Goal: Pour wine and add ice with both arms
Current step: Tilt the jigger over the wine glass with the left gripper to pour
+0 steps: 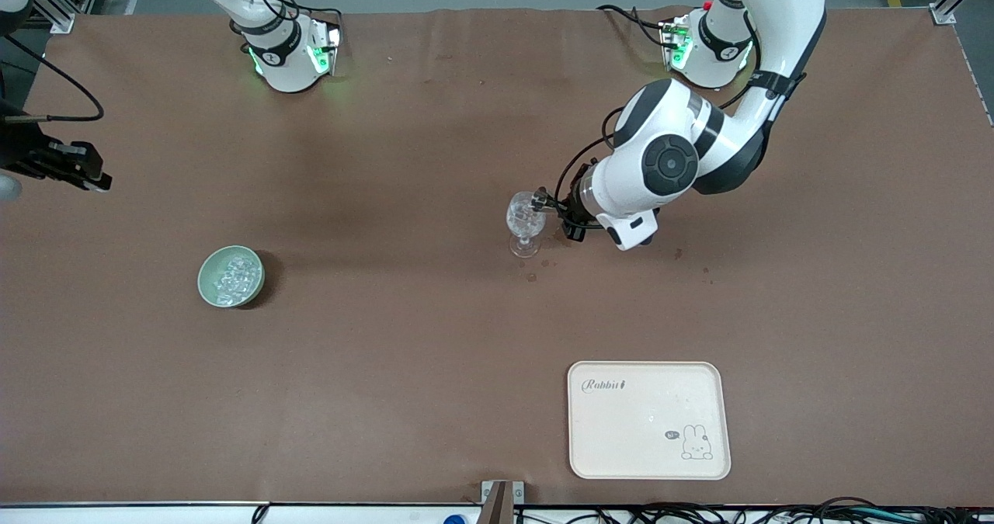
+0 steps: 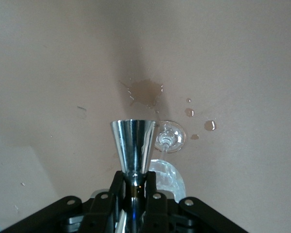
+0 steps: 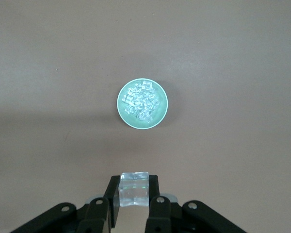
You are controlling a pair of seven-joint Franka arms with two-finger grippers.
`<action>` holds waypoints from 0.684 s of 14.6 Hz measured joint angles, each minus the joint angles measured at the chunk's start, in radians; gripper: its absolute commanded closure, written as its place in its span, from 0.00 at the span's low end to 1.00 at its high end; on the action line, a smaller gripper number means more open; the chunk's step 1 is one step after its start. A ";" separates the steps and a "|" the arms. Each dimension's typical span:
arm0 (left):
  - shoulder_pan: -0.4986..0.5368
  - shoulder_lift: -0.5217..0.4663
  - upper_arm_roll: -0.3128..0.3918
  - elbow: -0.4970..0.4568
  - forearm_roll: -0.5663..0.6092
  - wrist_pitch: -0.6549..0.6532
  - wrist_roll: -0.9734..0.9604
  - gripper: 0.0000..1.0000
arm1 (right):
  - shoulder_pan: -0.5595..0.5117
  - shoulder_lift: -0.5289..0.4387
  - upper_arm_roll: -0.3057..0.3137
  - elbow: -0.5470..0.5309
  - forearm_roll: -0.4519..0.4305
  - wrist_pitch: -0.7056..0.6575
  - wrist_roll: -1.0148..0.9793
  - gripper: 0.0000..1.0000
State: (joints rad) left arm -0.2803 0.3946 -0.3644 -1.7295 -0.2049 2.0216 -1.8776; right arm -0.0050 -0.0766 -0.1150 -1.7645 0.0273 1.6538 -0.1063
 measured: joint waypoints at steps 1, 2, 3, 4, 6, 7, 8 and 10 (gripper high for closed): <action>-0.010 0.000 0.000 0.005 0.025 0.000 -0.026 0.99 | 0.000 -0.002 0.000 0.000 -0.001 -0.001 -0.001 0.94; -0.019 0.000 0.000 0.009 0.050 0.000 -0.053 0.99 | 0.000 -0.003 0.000 0.000 -0.002 -0.001 -0.004 0.94; -0.030 0.000 0.000 0.012 0.073 0.000 -0.072 0.99 | 0.000 -0.003 0.000 0.000 -0.002 -0.001 -0.006 0.94; -0.040 0.000 0.000 0.014 0.091 0.000 -0.085 0.99 | 0.000 -0.004 0.000 0.000 -0.003 -0.001 -0.007 0.94; -0.053 0.000 0.000 0.014 0.118 0.000 -0.107 0.99 | 0.000 -0.005 0.000 0.000 -0.003 -0.001 -0.008 0.94; -0.056 0.000 0.000 0.015 0.133 0.000 -0.121 0.99 | 0.000 -0.005 0.000 0.000 -0.004 -0.001 -0.009 0.94; -0.059 0.000 0.000 0.017 0.154 0.000 -0.137 0.99 | 0.000 -0.005 0.000 0.000 -0.004 -0.001 -0.009 0.94; -0.069 0.000 0.000 0.022 0.190 0.000 -0.169 0.99 | 0.000 -0.006 0.000 0.000 -0.004 -0.001 -0.009 0.94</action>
State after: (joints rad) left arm -0.3492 0.3946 -0.3645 -1.7071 -0.0147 2.0217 -2.0470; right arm -0.0051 -0.0821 -0.1152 -1.7646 0.0234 1.6528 -0.1154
